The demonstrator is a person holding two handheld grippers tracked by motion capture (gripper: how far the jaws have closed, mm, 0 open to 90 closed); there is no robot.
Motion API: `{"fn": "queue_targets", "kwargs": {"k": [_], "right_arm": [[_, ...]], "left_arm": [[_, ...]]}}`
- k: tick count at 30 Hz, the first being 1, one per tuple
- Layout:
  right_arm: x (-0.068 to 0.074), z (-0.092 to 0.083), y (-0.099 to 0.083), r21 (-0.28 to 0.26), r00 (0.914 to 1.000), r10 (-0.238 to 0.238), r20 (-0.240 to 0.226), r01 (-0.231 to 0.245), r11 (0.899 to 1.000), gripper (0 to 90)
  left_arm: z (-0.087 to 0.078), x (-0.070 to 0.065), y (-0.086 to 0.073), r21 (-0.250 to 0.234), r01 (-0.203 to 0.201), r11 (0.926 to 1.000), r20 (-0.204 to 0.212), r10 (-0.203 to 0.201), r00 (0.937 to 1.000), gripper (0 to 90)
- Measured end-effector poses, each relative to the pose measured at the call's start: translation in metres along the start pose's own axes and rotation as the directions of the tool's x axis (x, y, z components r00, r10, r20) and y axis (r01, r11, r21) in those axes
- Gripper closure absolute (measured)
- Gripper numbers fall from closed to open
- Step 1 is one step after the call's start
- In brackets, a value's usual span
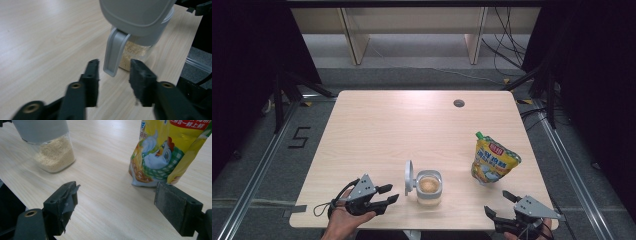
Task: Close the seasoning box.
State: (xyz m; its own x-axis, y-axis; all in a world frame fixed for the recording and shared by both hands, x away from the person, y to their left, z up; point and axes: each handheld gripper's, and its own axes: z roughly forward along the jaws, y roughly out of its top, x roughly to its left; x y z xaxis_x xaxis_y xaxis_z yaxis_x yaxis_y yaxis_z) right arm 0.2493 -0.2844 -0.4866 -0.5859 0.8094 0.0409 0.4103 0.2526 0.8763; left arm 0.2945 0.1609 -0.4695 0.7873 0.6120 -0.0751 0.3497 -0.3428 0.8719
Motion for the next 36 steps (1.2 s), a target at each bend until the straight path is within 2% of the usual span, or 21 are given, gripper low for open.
{"fn": "queue_targets", "kwargs": {"k": [1, 3, 5, 6, 7, 9, 11, 12, 14, 15, 16, 18, 19, 24, 25, 30, 31, 32, 33, 36], "right_arm": [[0.0, 0.0, 0.0, 0.007, 1.0, -0.003, 0.0, 0.003, 1.0, 20.3], [0.0, 0.002, 0.0, 0.001, 0.9998, -0.01, 0.016, 0.01, 1.0, 20.5], [0.001, 0.001, 0.0, 0.007, 1.0, 0.008, 0.004, -0.008, 1.0, 20.7], [0.0, 0.002, 0.0, 0.006, 0.9999, -0.011, -0.001, 0.011, 1.0, 20.8], [0.0, 0.002, 0.001, 0.003, 1.0, -0.007, -0.002, 0.007, 1.0, 20.8], [0.0, 0.001, 0.0, 0.005, 0.9999, 0.011, 0.009, -0.011, 1.0, 20.8], [0.0, 0.001, 0.0, 0.007, 0.9998, 0.013, 0.012, -0.013, 1.0, 20.8], [0.0, 0.001, 0.0, 0.008, 0.9999, 0.011, 0.011, -0.011, 1.0, 20.8], [0.0, 0.001, 0.001, 0.013, 1.0, 0.0, 0.001, 0.0, 1.0, 21.1], [0.0, 0.001, 0.001, 0.015, 1.0, -0.007, 0.004, 0.007, 1.0, 21.2], [0.0, 0.001, 0.001, 0.007, 0.9999, -0.011, 0.013, 0.011, 1.0, 21.3], [0.0, 0.002, 0.001, 0.007, 0.9999, -0.008, 0.006, 0.008, 1.0, 21.5], [0.002, 0.001, 0.0, 0.01, 0.9998, 0.018, 0.006, -0.018, 1.0, 21.5], [0.001, 0.0, 0.001, 0.018, 0.9999, 0.01, 0.008, -0.01, 1.0, 21.6], [0.0, 0.001, 0.001, 0.006, 1.0, -0.006, 0.007, 0.005, 1.0, 21.6], [0.0, 0.001, 0.001, 0.008, 0.9999, -0.003, 0.013, 0.003, 1.0, 21.7], [0.0, 0.001, 0.001, 0.008, 0.9999, -0.003, 0.013, 0.003, 1.0, 21.7], [-0.001, 0.001, 0.001, 0.007, 0.9999, -0.007, 0.011, 0.007, 1.0, 21.9], [0.0, 0.001, 0.001, 0.005, 1.0, -0.003, 0.006, 0.003, 1.0, 22.3], [0.001, 0.0, 0.001, 0.009, 1.0, 0.001, 0.008, -0.001, 1.0, 22.8]], "left_arm": [[-0.002, -0.003, 0.004, -0.019, -0.014, 0.9997, 0.0, 0.014, 0.9999, 72.4], [-0.003, -0.003, 0.008, -0.031, -0.051, 0.9982, 0.0, 0.051, 0.9987, 78.8], [-0.004, -0.004, 0.01, -0.043, -0.047, 0.998, -0.008, 0.046, 0.9989, 82.0], [-0.005, -0.004, 0.011, -0.05, -0.035, 0.9981, -0.004, 0.035, 0.9994, 85.3], [-0.006, -0.004, 0.014, -0.053, -0.04, 0.9978, -0.003, 0.04, 0.9992, 88.7], [-0.006, -0.004, 0.016, -0.058, -0.032, 0.9978, 0.013, 0.033, 0.9994, 89.0], [-0.006, -0.005, 0.018, -0.061, -0.041, 0.9973, 0.01, 0.042, 0.9991, 89.0], [-0.006, -0.006, 0.02, -0.064, -0.031, 0.9975, 0.007, 0.032, 0.9995, 89.0], [-0.005, -0.004, 0.025, -0.07, -0.072, 0.995, 0.014, 0.073, 0.9972, 89.0], [-0.004, -0.006, 0.028, -0.071, -0.055, 0.9959, 0.008, 0.056, 0.9984, 89.0], [-0.003, -0.005, 0.032, -0.062, -0.08, 0.9949, 0.01, 0.081, 0.9967, 89.0], [-0.002, -0.005, 0.034, -0.06, -0.07, 0.9957, 0.014, 0.071, 0.9974, 89.0], [-0.001, -0.004, 0.038, -0.074, -0.075, 0.9944, 0.022, 0.077, 0.9968, 89.0], [0.001, -0.006, 0.044, -0.077, -0.076, 0.9941, 0.023, 0.078, 0.9967, 88.9], [0.002, -0.006, 0.046, -0.07, -0.097, 0.9928, 0.023, 0.099, 0.9949, 88.9], [0.006, -0.007, 0.048, -0.067, -0.094, 0.9933, 0.023, 0.096, 0.9951, 88.9], [0.007, -0.008, 0.049, -0.07, -0.113, 0.9911, 0.026, 0.115, 0.993, 88.9], [0.008, -0.01, 0.049, -0.077, -0.096, 0.9924, 0.029, 0.098, 0.9947, 88.9], [0.008, -0.01, 0.05, -0.074, -0.105, 0.9917, 0.029, 0.107, 0.9938, 88.9], [0.01, -0.011, 0.051, -0.077, -0.098, 0.9922, 0.038, 0.101, 0.9941, 88.9]]}}
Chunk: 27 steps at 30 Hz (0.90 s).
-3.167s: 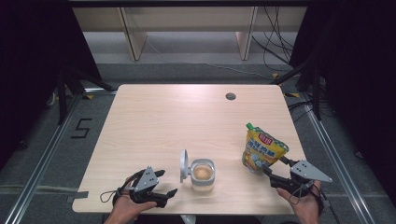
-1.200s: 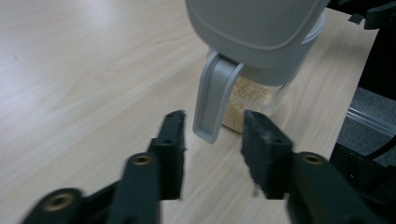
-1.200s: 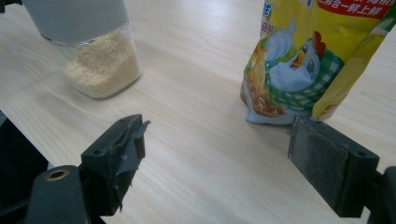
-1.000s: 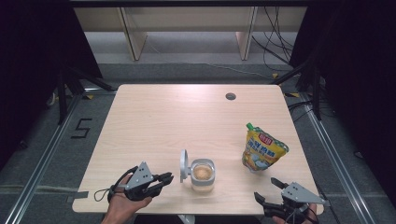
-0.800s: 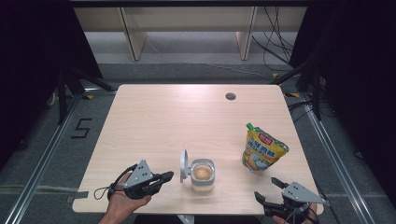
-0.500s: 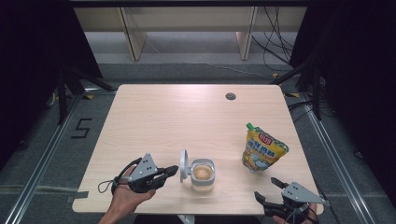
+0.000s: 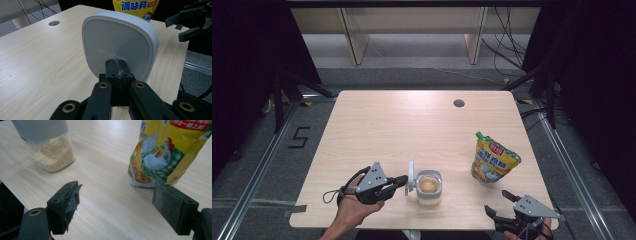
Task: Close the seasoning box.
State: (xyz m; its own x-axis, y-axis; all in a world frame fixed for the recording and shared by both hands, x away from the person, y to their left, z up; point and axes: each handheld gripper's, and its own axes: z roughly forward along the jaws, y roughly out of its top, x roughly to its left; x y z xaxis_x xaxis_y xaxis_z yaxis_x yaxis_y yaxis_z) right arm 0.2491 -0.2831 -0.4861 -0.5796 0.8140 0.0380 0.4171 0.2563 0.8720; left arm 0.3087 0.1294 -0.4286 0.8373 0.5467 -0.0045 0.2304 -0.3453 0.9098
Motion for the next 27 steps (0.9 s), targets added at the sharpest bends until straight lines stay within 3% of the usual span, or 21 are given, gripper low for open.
{"fn": "queue_targets", "kwargs": {"k": [1, 6, 7, 10, 11, 16, 17, 18, 21, 25, 26, 27], "right_arm": [[0.001, -0.001, 0.0, 0.009, 0.9999, 0.013, 0.002, -0.013, 1.0, 22.8], [0.001, 0.0, 0.0, 0.006, 1.0, 0.006, 0.002, -0.006, 1.0, 22.8], [-0.002, 0.001, 0.0, -0.002, 0.9997, -0.024, 0.004, 0.024, 1.0, 22.8], [-0.002, 0.001, 0.0, -0.006, 0.9995, -0.031, 0.006, 0.031, 1.0, 22.9], [0.001, 0.0, 0.0, 0.006, 1.0, 0.002, 0.006, -0.002, 1.0, 23.0], [0.001, 0.0, 0.0, 0.01, 1.0, 0.005, 0.003, -0.005, 1.0, 23.1], [0.001, 0.0, 0.0, 0.012, 0.9999, 0.012, 0.007, -0.012, 1.0, 23.1], [0.0, 0.001, 0.0, 0.002, 1.0, -0.008, 0.004, 0.008, 1.0, 23.0], [0.001, 0.0, 0.0, 0.008, 1.0, 0.004, 0.002, -0.004, 1.0, 23.2], [0.001, 0.0, 0.0, 0.013, 0.9999, 0.01, 0.003, -0.01, 1.0, 23.1], [0.001, 0.0, 0.0, 0.01, 1.0, 0.008, 0.002, -0.008, 1.0, 23.2], [0.002, 0.0, 0.0, 0.011, 0.9999, 0.011, 0.001, -0.011, 1.0, 23.2]], "left_arm": [[0.001, 0.0, 0.002, 0.007, -0.018, 0.9998, -0.001, 0.018, 0.9998, 88.8], [0.007, -0.002, 0.004, 0.007, -0.022, 0.9997, 0.015, 0.022, 0.9996, 88.8], [0.008, -0.004, 0.005, 0.011, -0.019, 0.9998, 0.013, 0.019, 0.9997, 88.8], [0.013, -0.005, 0.009, 0.01, -0.037, 0.9993, 0.03, 0.037, 0.9989, 88.6], [0.015, -0.004, 0.011, 0.007, -0.034, 0.9994, 0.039, 0.034, 0.9987, 88.4], [0.014, -0.003, 0.011, 0.008, -0.038, 0.9993, 0.04, 0.037, 0.9985, 86.3], [0.013, -0.003, 0.011, 0.009, -0.015, 0.9998, 0.034, 0.014, 0.9993, 84.8], [0.013, -0.003, 0.011, 0.009, -0.015, 0.9998, 0.034, 0.014, 0.9993, 81.9], [0.009, 0.0, 0.008, -0.011, 0.025, 0.9996, 0.083, -0.024, 0.9963, 69.2], [0.004, 0.001, 0.006, -0.027, 0.021, 0.9994, 0.091, -0.018, 0.9957, 53.0], [0.0, 0.003, 0.004, -0.035, 0.004, 0.9994, 0.089, -0.001, 0.9961, 51.3], [-0.002, 0.004, 0.002, -0.038, 0.021, 0.9991, 0.078, -0.018, 0.9968, 48.7]]}}
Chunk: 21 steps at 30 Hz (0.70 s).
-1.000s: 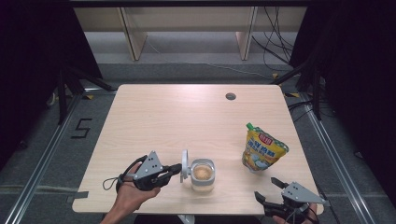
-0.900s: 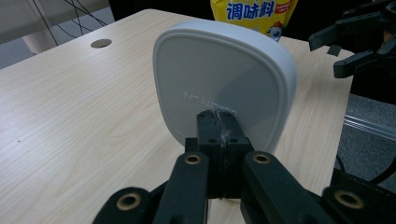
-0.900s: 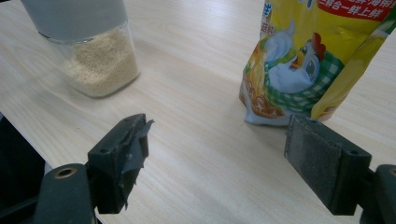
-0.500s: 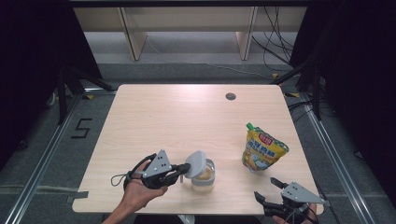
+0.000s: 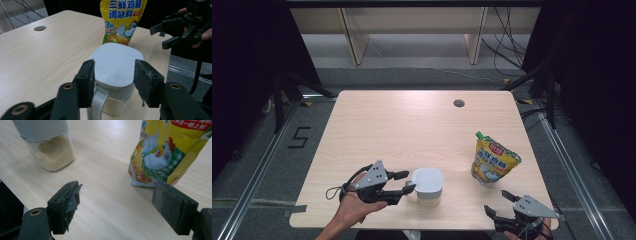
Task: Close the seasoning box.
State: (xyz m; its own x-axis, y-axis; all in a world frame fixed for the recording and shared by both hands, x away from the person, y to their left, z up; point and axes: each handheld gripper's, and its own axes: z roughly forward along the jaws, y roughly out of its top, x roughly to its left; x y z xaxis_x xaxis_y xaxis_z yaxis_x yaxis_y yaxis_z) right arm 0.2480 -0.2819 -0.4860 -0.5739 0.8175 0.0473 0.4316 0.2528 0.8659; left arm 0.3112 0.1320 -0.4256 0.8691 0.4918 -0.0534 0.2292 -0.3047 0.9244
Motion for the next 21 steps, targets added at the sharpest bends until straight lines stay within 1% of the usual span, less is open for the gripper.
{"fn": "queue_targets", "kwargs": {"k": [1, 2, 3, 4, 5, 6, 7, 8, 9, 10, 11, 12, 13, 14, 15, 16, 18, 19, 20, 21], "right_arm": [[0.0, 0.0, 0.0, 0.0, 1.0, 0.0, 0.0, 0.0, 1.0, 23.2], [0.0, 0.0, 0.0, 0.0, 1.0, -0.004, 0.0, 0.004, 1.0, 23.3], [0.0, 0.0, 0.0, 0.0, 1.0, -0.004, 0.0, 0.004, 1.0, 23.3], [-0.001, 0.0, 0.0, -0.005, 0.9998, -0.018, -0.001, 0.018, 1.0, 23.4], [-0.001, 0.0, 0.0, -0.003, 0.9998, -0.02, 0.0, 0.02, 1.0, 23.4], [-0.003, 0.001, 0.0, -0.012, 0.9987, -0.05, -0.006, 0.05, 0.999, 23.4], [-0.002, 0.001, 0.0, -0.008, 0.9995, -0.028, -0.012, 0.028, 1.0, 23.5], [-0.002, 0.001, 0.0, -0.008, 0.9994, -0.033, -0.01, 0.033, 0.999, 23.4], [-0.002, 0.001, 0.0, -0.008, 0.9994, -0.033, -0.01, 0.033, 0.999, 23.4], [-0.003, 0.001, 0.0, -0.009, 0.999, -0.044, -0.008, 0.044, 0.999, 23.4], [-0.002, 0.001, 0.0, -0.007, 0.9994, -0.031, -0.011, 0.031, 0.999, 23.4], [-0.002, 0.001, 0.0, -0.009, 0.9995, -0.027, -0.014, 0.027, 1.0, 23.4], [-0.002, 0.001, 0.0, -0.009, 0.9995, -0.027, -0.014, 0.027, 1.0, 23.4], [-0.002, 0.001, 0.0, -0.014, 0.999, -0.043, -0.007, 0.043, 0.999, 23.4], [-0.002, 0.001, 0.0, -0.014, 0.999, -0.043, -0.007, 0.043, 0.999, 23.4], [-0.002, 0.0, 0.001, -0.008, 0.9989, -0.046, -0.005, 0.046, 0.999, 23.6], [-0.001, 0.001, 0.001, -0.012, 0.9989, -0.045, -0.01, 0.045, 0.999, 23.6], [-0.001, 0.001, 0.001, -0.012, 0.9989, -0.045, -0.01, 0.045, 0.999, 23.6], [-0.002, 0.0, 0.001, -0.008, 0.9989, -0.047, -0.005, 0.047, 0.999, 23.6], [-0.002, 0.0, 0.001, -0.008, 0.9989, -0.047, -0.005, 0.047, 0.999, 23.6]], "left_arm": [[0.0, 0.0, 0.0, 0.0, 0.0, 1.0, 0.0, 0.0, 1.0, 46.8], [-0.004, 0.002, -0.004, 0.003, 0.008, 1.0, -0.019, -0.008, 0.9998, 45.8], [-0.004, 0.002, -0.004, 0.003, 0.008, 1.0, -0.019, -0.008, 0.9998, 44.6], [-0.007, 0.004, -0.008, 0.012, 0.004, 0.9999, -0.029, -0.004, 0.9996, 43.4], [-0.008, 0.004, -0.011, 0.017, 0.008, 0.9998, -0.035, -0.007, 0.9994, 42.4], [-0.009, 0.005, -0.013, 0.014, 0.014, 0.9998, -0.039, -0.013, 0.9992, 40.9], [-0.009, 0.005, -0.013, 0.014, 0.014, 0.9998, -0.039, -0.013, 0.9992, 39.0], [-0.01, 0.006, -0.015, 0.014, 0.013, 0.9998, -0.044, -0.012, 0.999, 37.6], [-0.011, 0.007, -0.017, 0.027, 0.014, 0.9995, -0.054, -0.013, 0.9985, 37.6], [-0.012, 0.007, -0.02, 0.022, 0.029, 0.9993, -0.062, -0.027, 0.9977, 35.7], [-0.014, 0.008, -0.023, 0.028, 0.035, 0.999, -0.064, -0.033, 0.9974, 34.8], [-0.015, 0.008, -0.025, 0.03, 0.031, 0.9991, -0.07, -0.028, 0.9971, 33.9], [-0.015, 0.008, -0.025, 0.03, 0.031, 0.9991, -0.07, -0.028, 0.9971, 33.1], [-0.016, 0.009, -0.028, 0.033, 0.031, 0.999, -0.074, -0.028, 0.9968, 32.5], [-0.017, 0.011, -0.03, 0.032, 0.033, 0.9989, -0.07, -0.031, 0.9971, 32.5], [-0.019, 0.011, -0.035, 0.039, 0.047, 0.9981, -0.089, -0.043, 0.9951, 31.5], [-0.02, 0.012, -0.038, 0.044, 0.04, 0.9982, -0.085, -0.037, 0.9957, 30.9], [-0.022, 0.013, -0.043, 0.048, 0.041, 0.998, -0.096, -0.036, 0.9947, 30.6], [-0.023, 0.012, -0.045, 0.052, 0.069, 0.9962, -0.111, -0.063, 0.9919, 30.2], [-0.023, 0.012, -0.045, 0.052, 0.069, 0.9962, -0.111, -0.063, 0.9919, 29.5]]}}
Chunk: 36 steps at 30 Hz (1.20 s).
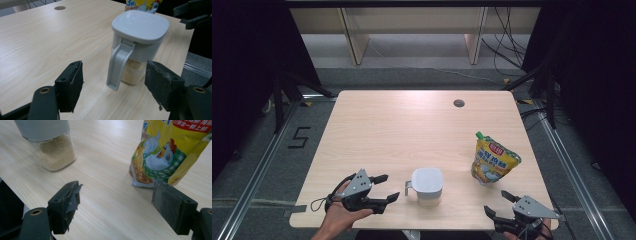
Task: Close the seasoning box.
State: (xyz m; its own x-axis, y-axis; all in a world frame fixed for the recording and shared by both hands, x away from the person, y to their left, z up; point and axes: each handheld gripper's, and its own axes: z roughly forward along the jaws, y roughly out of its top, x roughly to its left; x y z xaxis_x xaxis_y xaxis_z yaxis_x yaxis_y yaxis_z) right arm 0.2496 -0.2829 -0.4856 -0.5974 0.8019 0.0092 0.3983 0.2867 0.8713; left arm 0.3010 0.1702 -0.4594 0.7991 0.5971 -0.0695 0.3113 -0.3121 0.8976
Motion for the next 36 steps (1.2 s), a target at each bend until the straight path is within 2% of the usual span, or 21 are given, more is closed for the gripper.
{"fn": "queue_targets", "kwargs": {"k": [4, 5, 8, 9, 10, 11, 12, 13, 18, 22, 23, 28, 29, 30, 31, 32, 34, 36], "right_arm": [[-0.001, 0.0, 0.0, 0.0, 1.0, -0.006, 0.006, 0.006, 1.0, 23.5], [0.0, 0.0, 0.0, 0.001, 1.0, -0.002, 0.001, 0.002, 1.0, 23.5], [0.0, 0.001, 0.0, -0.002, 1.0, 0.0, -0.004, 0.0, 1.0, 23.4], [0.0, 0.001, 0.0, -0.002, 1.0, 0.0, -0.004, 0.0, 1.0, 23.4], [0.0, 0.001, 0.0, -0.002, 1.0, -0.002, -0.003, 0.002, 1.0, 23.4], [0.0, 0.001, 0.0, -0.001, 1.0, -0.002, -0.003, 0.002, 1.0, 23.3], [0.0, 0.001, 0.0, -0.001, 1.0, -0.001, -0.003, 0.001, 1.0, 23.3], [0.0, 0.001, 0.0, -0.001, 1.0, 0.001, -0.003, -0.001, 1.0, 23.4], [0.0, 0.001, -0.001, -0.002, 1.0, 0.004, 0.002, -0.004, 1.0, 23.1], [0.0, 0.001, -0.001, 0.014, 1.0, -0.004, -0.003, 0.004, 1.0, 22.1], [0.0, 0.001, -0.001, 0.014, 1.0, -0.004, -0.003, 0.004, 1.0, 21.7], [-0.001, 0.002, -0.002, 0.025, 0.9999, -0.012, 0.004, 0.012, 1.0, 18.4], [-0.001, 0.002, -0.002, 0.043, 1.0, 0.008, -0.001, -0.008, 0.999, 17.7], [-0.002, 0.003, -0.002, 0.045, 1.0, -0.005, -0.002, 0.005, 0.999, 17.6], [-0.001, 0.003, -0.003, 0.046, 0.9999, 0.014, 0.001, -0.014, 0.999, 17.6], [-0.002, 0.004, -0.003, 0.05, 1.0, 0.009, 0.003, -0.009, 0.999, 17.4], [-0.002, 0.004, -0.003, 0.054, 0.9999, 0.01, 0.0, -0.01, 0.998, 17.4], [-0.002, 0.004, -0.004, 0.056, 1.0, 0.008, 0.0, -0.008, 0.998, 17.3]], "left_arm": [[-0.001, 0.001, -0.008, 0.02, -0.001, 0.9998, -0.017, 0.001, 0.9999, 28.1], [-0.001, 0.001, -0.011, 0.027, -0.023, 0.9994, -0.009, 0.023, 0.9997, 27.5], [-0.001, -0.003, -0.015, 0.039, -0.009, 0.9992, -0.015, 0.009, 0.9998, 26.7], [-0.001, -0.003, -0.016, 0.038, -0.024, 0.999, -0.01, 0.025, 0.9996, 26.7], [-0.001, -0.006, -0.019, 0.042, -0.015, 0.999, -0.021, 0.016, 0.9996, 26.1], [-0.002, -0.006, -0.021, 0.048, -0.03, 0.9984, -0.024, 0.031, 0.9992, 25.9], [-0.002, -0.006, -0.021, 0.048, -0.03, 0.9984, -0.024, 0.031, 0.9992, 25.6], [-0.002, -0.009, -0.026, 0.054, -0.01, 0.9985, -0.024, 0.011, 0.9996, 25.1], [0.0, -0.014, -0.037, 0.095, -0.006, 0.9955, -0.032, 0.009, 0.9994, 24.9], [0.0, -0.015, -0.039, 0.097, -0.007, 0.9952, -0.035, 0.011, 0.9993, 24.6], [0.0, -0.016, -0.04, 0.107, -0.005, 0.9943, -0.051, 0.011, 0.9987, 24.6], [0.002, -0.019, -0.043, 0.123, -0.015, 0.9923, -0.039, 0.02, 0.999, 23.5], [0.003, -0.019, -0.043, 0.114, -0.006, 0.9935, -0.04, 0.01, 0.9992, 23.4], [0.003, -0.019, -0.043, 0.114, -0.006, 0.9935, -0.04, 0.01, 0.9992, 23.2], [0.002, -0.016, -0.043, 0.131, -0.025, 0.9911, -0.045, 0.031, 0.9985, 23.2], [0.002, -0.016, -0.044, 0.124, -0.014, 0.9922, -0.048, 0.02, 0.9986, 23.1], [0.003, -0.015, -0.043, 0.116, -0.025, 0.9929, -0.041, 0.03, 0.9987, 22.9], [0.003, -0.015, -0.044, 0.123, -0.002, 0.9923, -0.046, 0.008, 0.9989, 22.9]]}}
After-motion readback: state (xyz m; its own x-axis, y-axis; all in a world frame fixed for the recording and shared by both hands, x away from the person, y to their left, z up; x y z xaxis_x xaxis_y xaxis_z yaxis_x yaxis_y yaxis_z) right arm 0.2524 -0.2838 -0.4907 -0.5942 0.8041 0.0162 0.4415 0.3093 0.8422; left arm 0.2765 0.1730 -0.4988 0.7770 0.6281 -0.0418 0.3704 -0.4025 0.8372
